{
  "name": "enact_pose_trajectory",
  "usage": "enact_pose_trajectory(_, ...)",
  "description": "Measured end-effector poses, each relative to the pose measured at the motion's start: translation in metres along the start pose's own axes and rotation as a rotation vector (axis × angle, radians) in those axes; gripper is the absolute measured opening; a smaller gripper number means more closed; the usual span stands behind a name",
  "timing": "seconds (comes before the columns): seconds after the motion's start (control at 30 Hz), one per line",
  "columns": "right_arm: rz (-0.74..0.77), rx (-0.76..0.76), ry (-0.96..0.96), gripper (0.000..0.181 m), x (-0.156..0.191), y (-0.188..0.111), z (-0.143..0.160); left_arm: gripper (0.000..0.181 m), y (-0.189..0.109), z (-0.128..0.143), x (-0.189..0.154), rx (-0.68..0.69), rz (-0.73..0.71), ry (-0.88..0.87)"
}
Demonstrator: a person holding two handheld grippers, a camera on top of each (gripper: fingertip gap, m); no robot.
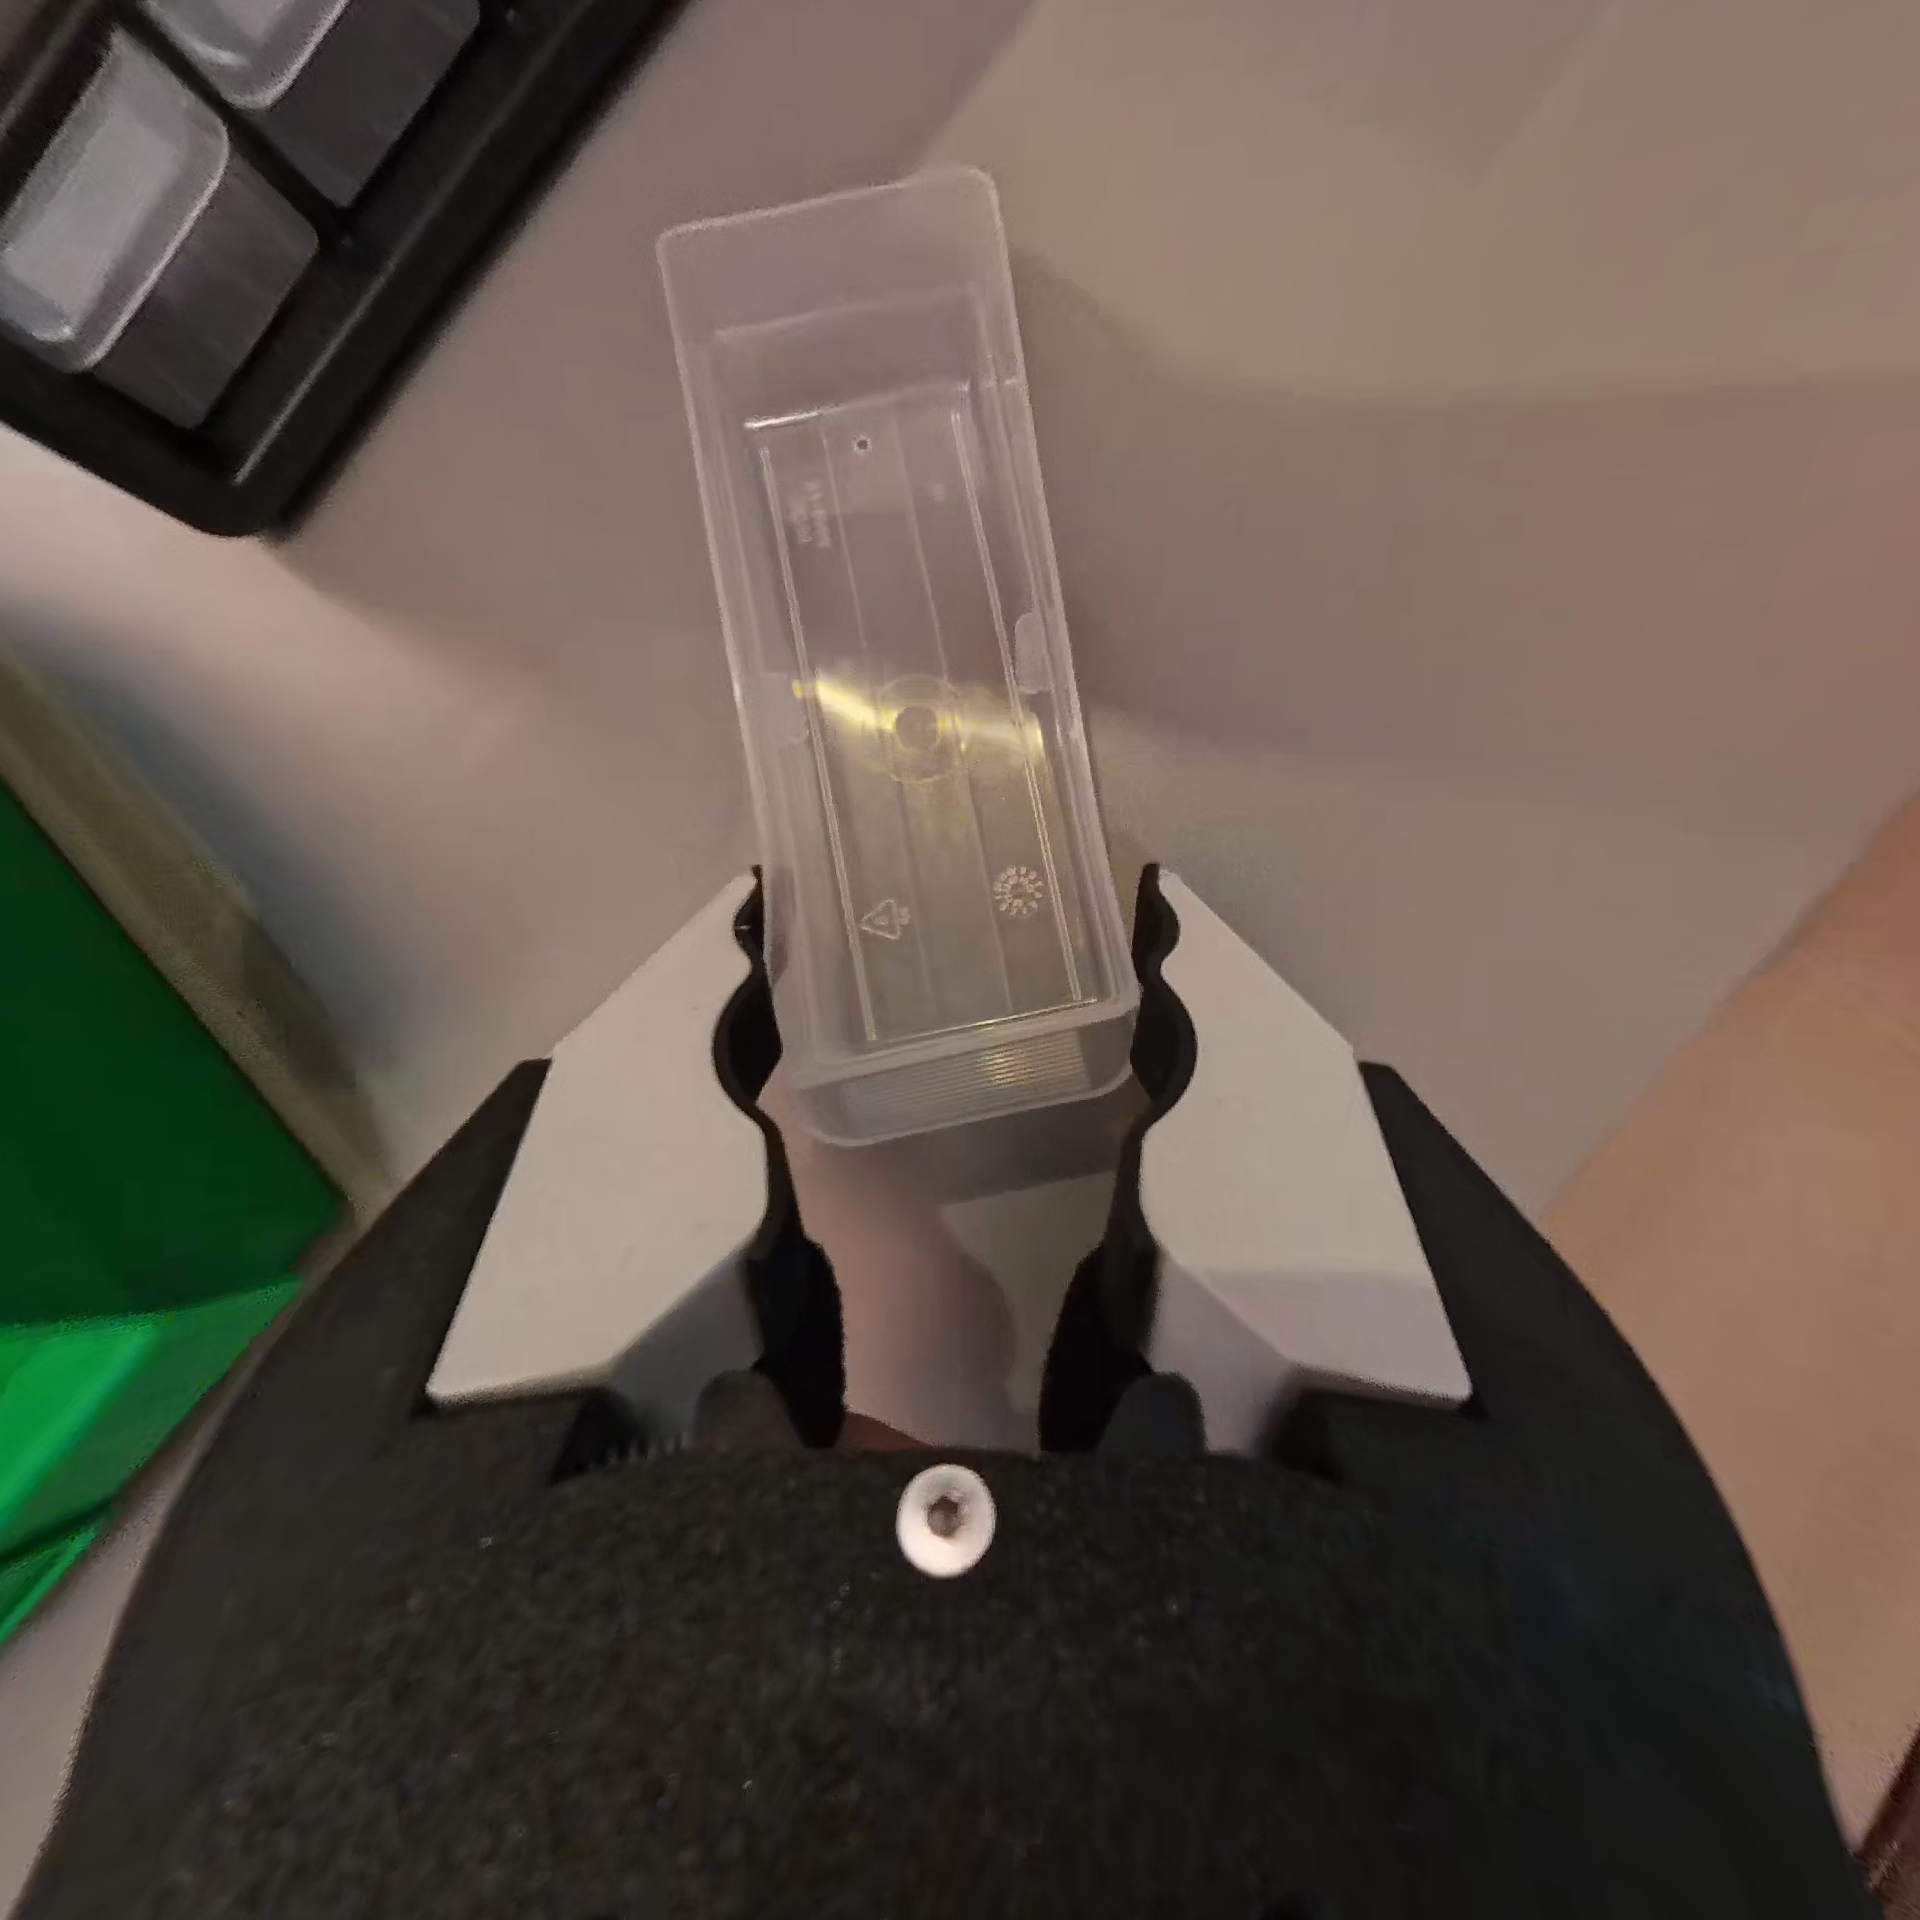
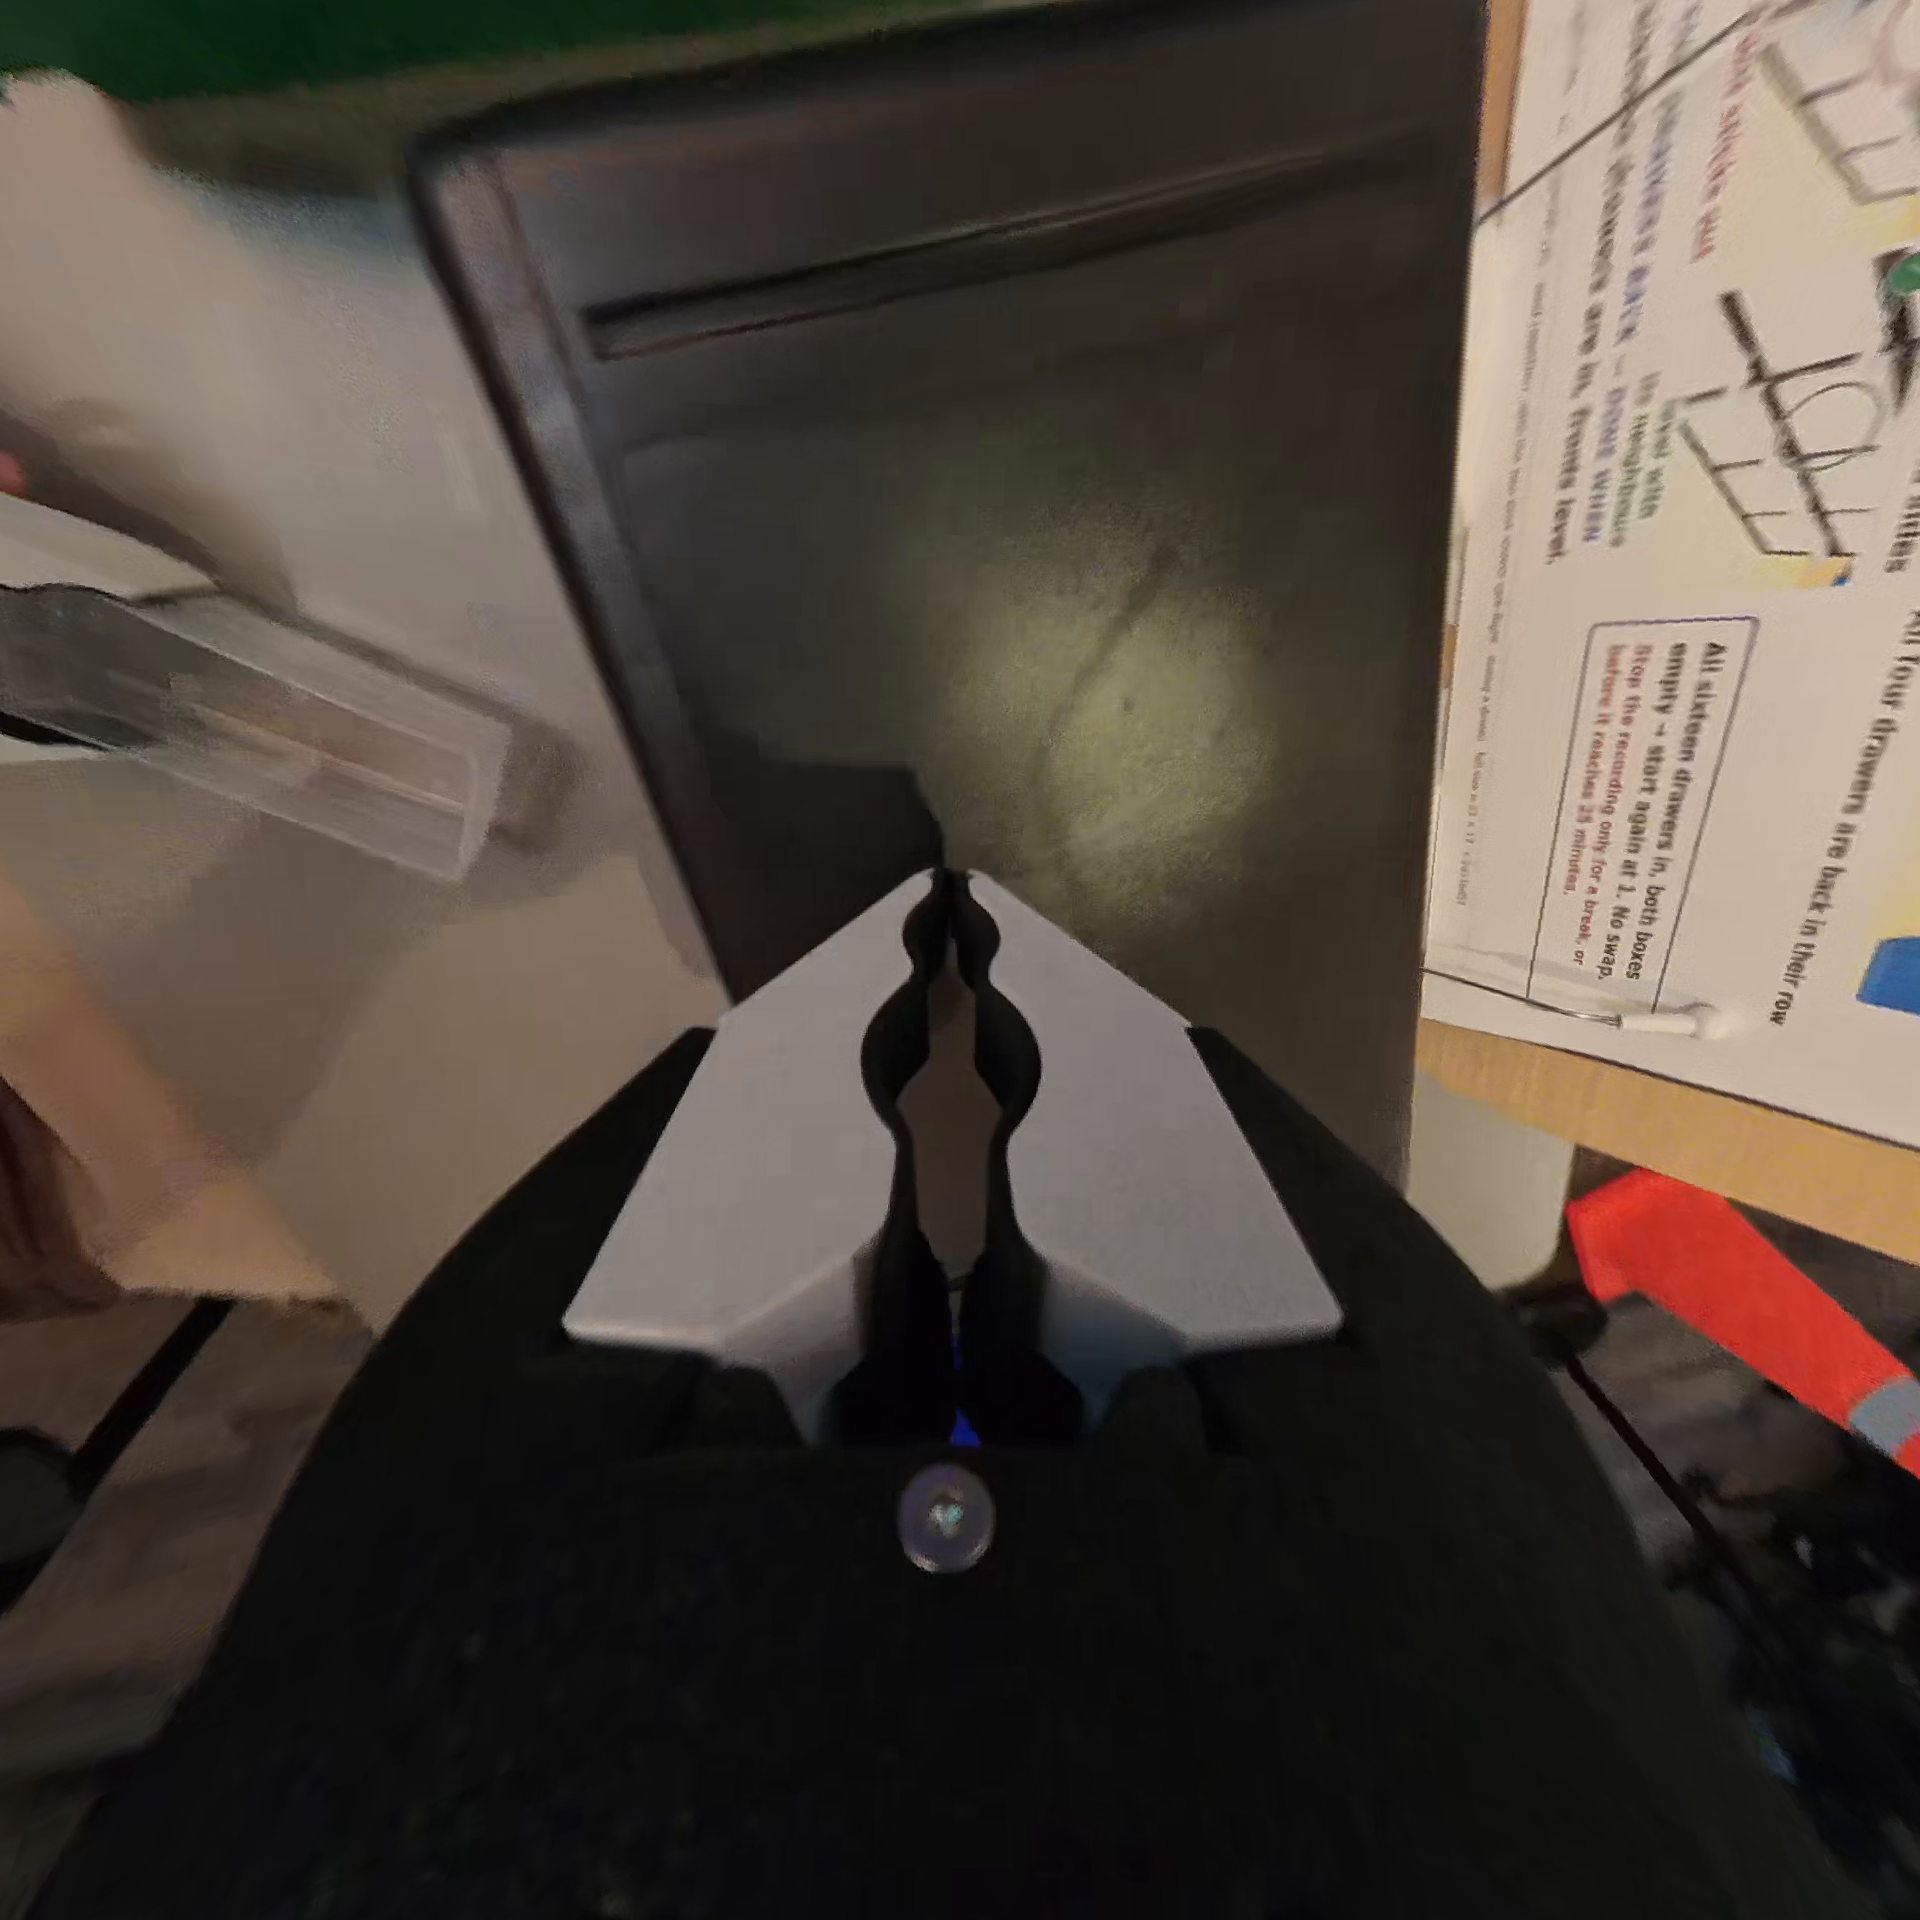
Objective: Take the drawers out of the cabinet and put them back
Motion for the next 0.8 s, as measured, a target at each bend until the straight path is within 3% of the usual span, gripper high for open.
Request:
enact_pose_trajectory(0.13,-0.029,-0.37,-0.126,0.005,0.067,-0.03,0.026,0.066,-0.011,-0.013,0.0,-0.098,0.107,0.07)
enact_pose_trajectory(0.27,0.07,-0.654,-0.187,0.017,0.14,-0.024,0.095,0.066,-0.028,-0.031,-0.007,-0.204,0.252,0.096)
enact_pose_trajectory(0.3,0.037,-0.683,-0.151,0.025,0.158,-0.018,0.113,0.067,-0.032,-0.035,-0.009,-0.221,0.295,0.098)
enact_pose_trajectory(0.4,-0.097,-0.777,-0.054,0.073,0.209,-0.001,0.156,0.067,-0.044,-0.04,-0.016,-0.251,0.414,0.119)
enact_pose_trajectory(0.43,-0.092,-0.81,-0.06,0.076,0.222,0.001,0.165,0.067,-0.047,-0.04,-0.018,-0.25,0.439,0.147)
enact_pose_trajectory(0.57,-0.072,-0.883,-0.118,0.079,0.271,0.005,0.171,0.067,-0.052,-0.038,-0.033,-0.24,0.523,0.227)
enact_pose_trajectory(0.7,-0.06,-0.877,-0.105,0.082,0.29,0.02,0.17,0.067,-0.054,-0.039,-0.048,-0.26,0.609,0.242)
enact_pose_trajectory(0.8,-0.233,-0.933,-0.072,0.086,0.304,0.024,0.171,0.067,-0.057,-0.038,-0.054,-0.268,0.642,0.24)
Point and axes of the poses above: each gripper's, where its closed fingertips meet, y out along the fingers, z out of its underside, x = y × z across the jaws, the point moved 6 cm from there along -y, back along the fingers, and after that the axes turned 15 degrees about -x, right-handed, at the moved point
